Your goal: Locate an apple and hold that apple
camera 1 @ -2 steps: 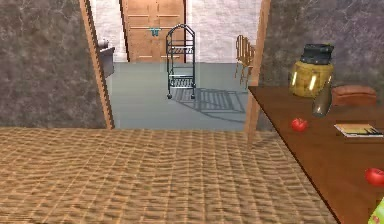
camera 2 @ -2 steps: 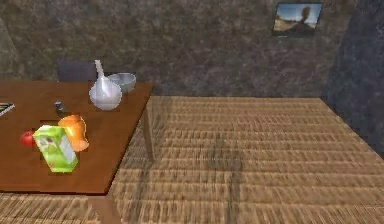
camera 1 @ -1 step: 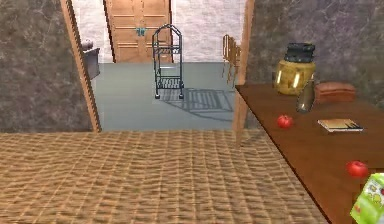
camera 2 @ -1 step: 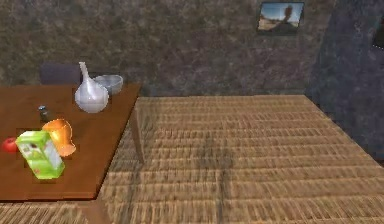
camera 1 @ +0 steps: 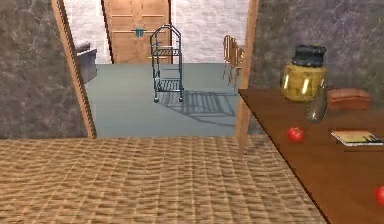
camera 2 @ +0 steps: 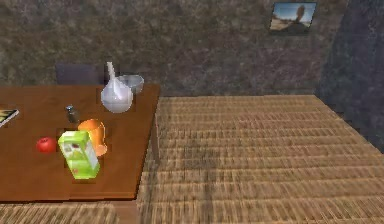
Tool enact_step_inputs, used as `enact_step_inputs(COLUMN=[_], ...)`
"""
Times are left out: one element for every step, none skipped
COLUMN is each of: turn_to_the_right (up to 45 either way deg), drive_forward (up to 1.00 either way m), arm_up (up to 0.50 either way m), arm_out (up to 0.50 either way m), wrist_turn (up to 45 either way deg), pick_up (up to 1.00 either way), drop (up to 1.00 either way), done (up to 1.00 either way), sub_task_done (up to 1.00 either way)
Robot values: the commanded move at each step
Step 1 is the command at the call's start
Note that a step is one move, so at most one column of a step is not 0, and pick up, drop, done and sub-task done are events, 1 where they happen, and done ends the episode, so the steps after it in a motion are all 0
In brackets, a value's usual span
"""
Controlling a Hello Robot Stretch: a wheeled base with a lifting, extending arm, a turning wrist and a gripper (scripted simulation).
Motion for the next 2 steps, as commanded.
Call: enact_step_inputs(turn_to_the_right=[-33.0, -6.0], drive_forward=[0.00, 0.00], arm_up=[0.00, 0.00], arm_out=[0.00, 0.00], wrist_turn=[0.0, 0.0], pick_up=[0.00, 0.00], drop=[0.00, 0.00], done=[0.00, 0.00], sub_task_done=[0.00, 0.00])
